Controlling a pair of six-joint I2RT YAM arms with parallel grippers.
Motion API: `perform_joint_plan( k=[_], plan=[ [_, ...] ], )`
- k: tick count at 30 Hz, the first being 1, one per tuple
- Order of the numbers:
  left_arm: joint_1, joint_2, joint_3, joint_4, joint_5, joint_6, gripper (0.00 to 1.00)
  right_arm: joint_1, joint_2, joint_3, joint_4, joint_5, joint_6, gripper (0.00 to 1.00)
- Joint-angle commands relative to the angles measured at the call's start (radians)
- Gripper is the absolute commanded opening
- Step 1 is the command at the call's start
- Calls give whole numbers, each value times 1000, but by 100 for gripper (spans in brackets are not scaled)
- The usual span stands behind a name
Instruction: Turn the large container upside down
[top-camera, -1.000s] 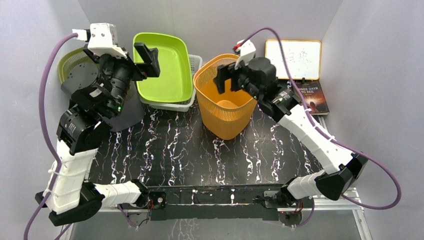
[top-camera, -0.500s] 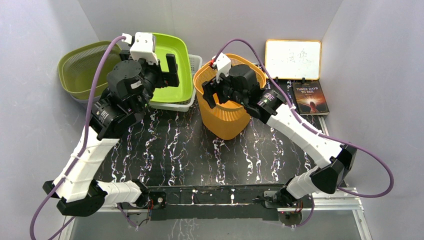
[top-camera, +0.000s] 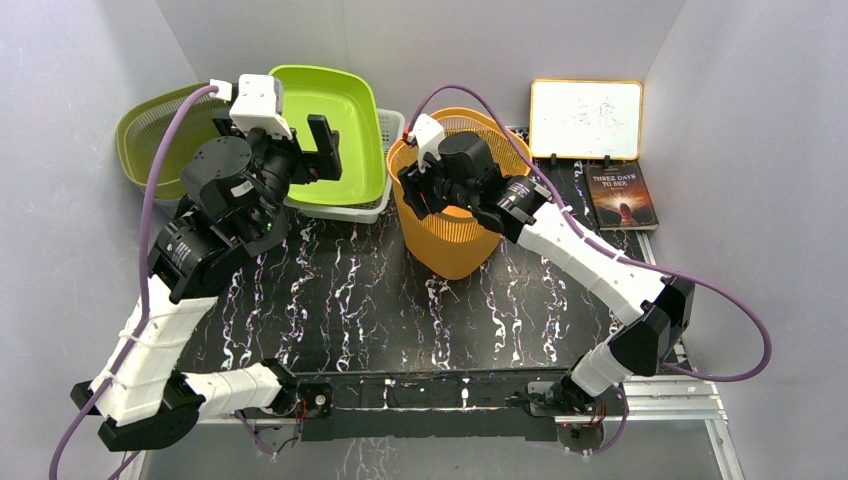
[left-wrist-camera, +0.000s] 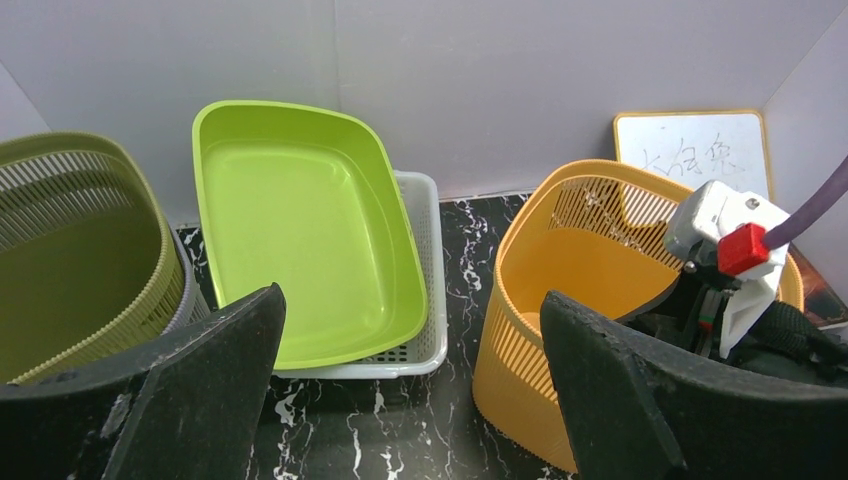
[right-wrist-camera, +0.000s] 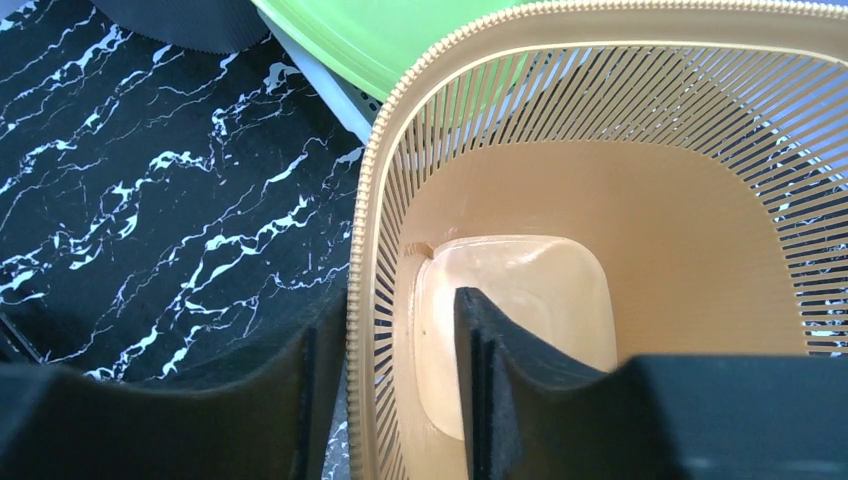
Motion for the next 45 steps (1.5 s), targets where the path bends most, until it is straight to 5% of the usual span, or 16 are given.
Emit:
perform_joint_plan(
  k=[1,4,12,16,23,29,45],
  plan=[
    [0,-27,-25,22,-18,-9,98,6,-4,45,19,4,-7,35],
    [-1,-34,-35,17,-20,-14,98,8,7,56,3,-10,-7,27],
    [0,-50,-51,16,-25,-18,99,19,28,45,-11,-10,-7,33],
    [0,-54,-54,16,-26,-21,98,20,25,42,-7,9,0,0],
    [0,-49,-25,9,-23,-23,98,20,-22,75,49,-83,68,0],
    [0,-44,56,-20,4,-37,98,20,-117,107,206,-130,280,0],
    [0,0,199,-62,66,-58,98,20,-382,-346,665,-202,775,0]
  ],
)
